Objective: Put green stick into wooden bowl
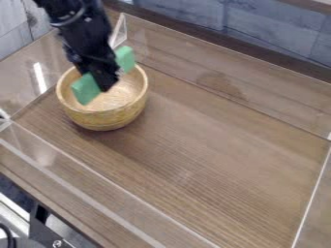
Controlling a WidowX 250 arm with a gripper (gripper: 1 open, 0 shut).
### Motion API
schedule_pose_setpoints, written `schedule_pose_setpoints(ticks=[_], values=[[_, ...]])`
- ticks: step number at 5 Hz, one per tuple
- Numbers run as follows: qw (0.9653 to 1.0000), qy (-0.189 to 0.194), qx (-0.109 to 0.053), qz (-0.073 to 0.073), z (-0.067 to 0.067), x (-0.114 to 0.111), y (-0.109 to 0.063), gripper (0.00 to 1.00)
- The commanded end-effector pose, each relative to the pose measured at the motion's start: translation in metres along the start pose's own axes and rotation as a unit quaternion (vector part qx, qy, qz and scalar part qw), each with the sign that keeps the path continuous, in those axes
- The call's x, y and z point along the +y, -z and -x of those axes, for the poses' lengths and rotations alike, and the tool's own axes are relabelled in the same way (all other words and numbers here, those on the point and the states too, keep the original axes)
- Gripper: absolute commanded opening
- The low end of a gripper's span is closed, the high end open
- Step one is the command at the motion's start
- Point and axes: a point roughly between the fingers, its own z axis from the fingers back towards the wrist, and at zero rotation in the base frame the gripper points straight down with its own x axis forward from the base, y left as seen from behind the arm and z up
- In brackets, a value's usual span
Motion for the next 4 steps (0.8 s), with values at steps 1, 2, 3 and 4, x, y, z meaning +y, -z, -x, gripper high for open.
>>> schedule_pose_setpoints(ticks=[1,2,3,4], values=[[0.9997,-0.008,-0.019,-0.014,-0.015,0.032,-0.003,0.0],[0.9997,-0.014,-0.017,-0.012,-0.014,0.061,-0.003,0.0],[0.9997,-0.017,-0.014,-0.012,-0.012,0.086,0.002,0.0],[0.9996,-0.023,-0.012,-0.013,-0.01,0.086,0.014,0.0]])
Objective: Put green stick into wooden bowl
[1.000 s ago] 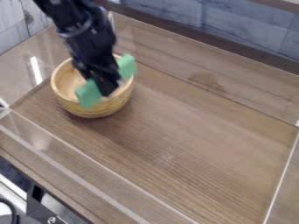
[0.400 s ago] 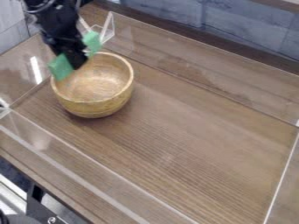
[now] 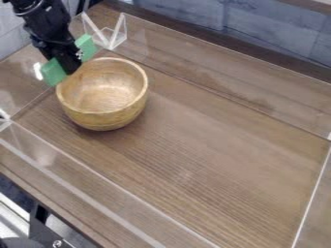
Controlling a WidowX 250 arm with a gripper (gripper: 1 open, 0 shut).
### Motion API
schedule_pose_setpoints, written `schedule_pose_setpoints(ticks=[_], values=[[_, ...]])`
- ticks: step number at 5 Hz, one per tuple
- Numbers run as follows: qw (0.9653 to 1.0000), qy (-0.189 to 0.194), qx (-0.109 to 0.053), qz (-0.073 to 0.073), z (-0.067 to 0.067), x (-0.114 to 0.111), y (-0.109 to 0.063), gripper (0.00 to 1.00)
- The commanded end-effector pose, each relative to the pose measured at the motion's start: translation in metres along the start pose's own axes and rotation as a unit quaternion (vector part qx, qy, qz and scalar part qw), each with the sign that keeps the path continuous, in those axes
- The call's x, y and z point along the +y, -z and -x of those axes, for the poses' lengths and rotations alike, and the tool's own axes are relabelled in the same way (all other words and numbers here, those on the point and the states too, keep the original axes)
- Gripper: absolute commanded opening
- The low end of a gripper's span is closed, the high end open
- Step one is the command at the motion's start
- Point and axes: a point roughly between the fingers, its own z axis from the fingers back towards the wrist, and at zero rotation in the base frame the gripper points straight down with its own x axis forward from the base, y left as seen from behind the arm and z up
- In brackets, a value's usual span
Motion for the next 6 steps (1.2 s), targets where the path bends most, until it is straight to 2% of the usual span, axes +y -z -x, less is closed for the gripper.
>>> schedule_pose_setpoints(ticks=[1,3,5,6], values=[[0.9999,-0.003,-0.009,-0.011,-0.005,0.001,0.003,0.0],[0.9994,-0.029,-0.003,-0.021,-0.016,0.009,0.01,0.0],[0.9998,-0.014,0.004,-0.013,-0.018,-0.003,0.019,0.0],[0.9996,0.026,0.009,-0.001,-0.012,0.0,0.026,0.0]])
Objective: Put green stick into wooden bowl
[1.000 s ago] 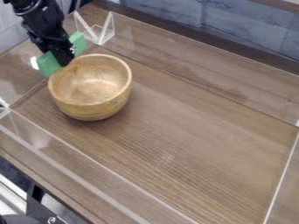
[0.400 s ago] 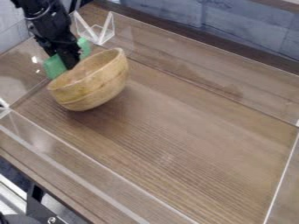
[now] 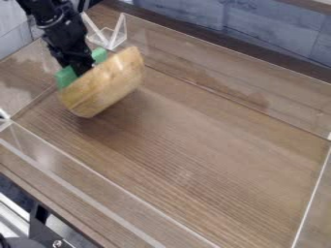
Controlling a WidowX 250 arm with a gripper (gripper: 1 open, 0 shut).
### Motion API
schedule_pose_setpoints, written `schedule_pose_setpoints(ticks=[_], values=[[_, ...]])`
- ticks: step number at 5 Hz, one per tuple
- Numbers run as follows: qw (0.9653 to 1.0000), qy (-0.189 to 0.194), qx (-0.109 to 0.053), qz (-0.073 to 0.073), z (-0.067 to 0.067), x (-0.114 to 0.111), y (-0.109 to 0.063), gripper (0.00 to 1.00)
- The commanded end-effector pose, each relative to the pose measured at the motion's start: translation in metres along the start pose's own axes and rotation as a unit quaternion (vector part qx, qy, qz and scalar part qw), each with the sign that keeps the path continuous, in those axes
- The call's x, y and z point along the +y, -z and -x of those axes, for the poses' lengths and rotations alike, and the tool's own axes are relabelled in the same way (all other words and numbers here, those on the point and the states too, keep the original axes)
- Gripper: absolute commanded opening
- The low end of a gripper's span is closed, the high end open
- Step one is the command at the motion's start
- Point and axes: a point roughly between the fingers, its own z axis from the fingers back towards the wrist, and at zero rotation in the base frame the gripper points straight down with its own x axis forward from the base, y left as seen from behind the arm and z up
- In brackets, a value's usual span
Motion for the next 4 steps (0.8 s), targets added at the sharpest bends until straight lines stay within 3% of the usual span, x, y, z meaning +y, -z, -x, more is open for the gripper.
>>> schedule_pose_setpoints(ticks=[1,3,4], values=[[0.9991,0.041,-0.006,0.004,0.003,0.004,-0.003,0.0],[0.9988,0.042,-0.006,0.025,-0.002,-0.012,0.007,0.0],[0.9992,0.032,-0.005,0.025,0.004,-0.013,0.013,1.0]])
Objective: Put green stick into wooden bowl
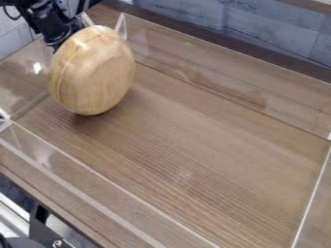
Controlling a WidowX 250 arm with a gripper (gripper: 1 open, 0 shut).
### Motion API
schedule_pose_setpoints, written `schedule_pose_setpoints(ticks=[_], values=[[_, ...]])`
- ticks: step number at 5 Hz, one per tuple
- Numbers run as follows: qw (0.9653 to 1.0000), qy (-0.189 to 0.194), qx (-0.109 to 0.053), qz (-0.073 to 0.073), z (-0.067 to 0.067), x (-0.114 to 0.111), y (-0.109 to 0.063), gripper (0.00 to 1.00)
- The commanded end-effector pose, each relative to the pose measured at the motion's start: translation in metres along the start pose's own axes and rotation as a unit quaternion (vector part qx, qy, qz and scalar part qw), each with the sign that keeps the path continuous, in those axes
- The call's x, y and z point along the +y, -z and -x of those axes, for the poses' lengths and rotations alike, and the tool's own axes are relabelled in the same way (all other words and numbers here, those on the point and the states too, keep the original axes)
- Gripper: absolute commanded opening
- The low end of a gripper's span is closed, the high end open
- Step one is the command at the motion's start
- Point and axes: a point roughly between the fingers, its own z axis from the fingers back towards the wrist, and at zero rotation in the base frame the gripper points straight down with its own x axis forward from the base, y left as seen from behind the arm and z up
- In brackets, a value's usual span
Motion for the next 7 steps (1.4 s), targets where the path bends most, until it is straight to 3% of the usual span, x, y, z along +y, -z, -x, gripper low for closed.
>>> schedule_pose_setpoints(ticks=[1,2,3,4,7], values=[[1.0,0.003,-0.002,-0.005,-0.007,0.001,-0.011,1.0],[1.0,-0.001,-0.001,-0.006,-0.01,0.016,-0.016,0.0],[0.9999,-0.011,0.001,-0.008,-0.009,0.036,-0.007,0.0],[0.9998,-0.018,0.003,-0.008,-0.007,0.039,0.003,0.0],[0.9996,-0.022,0.009,0.014,0.004,0.034,0.009,0.0]])
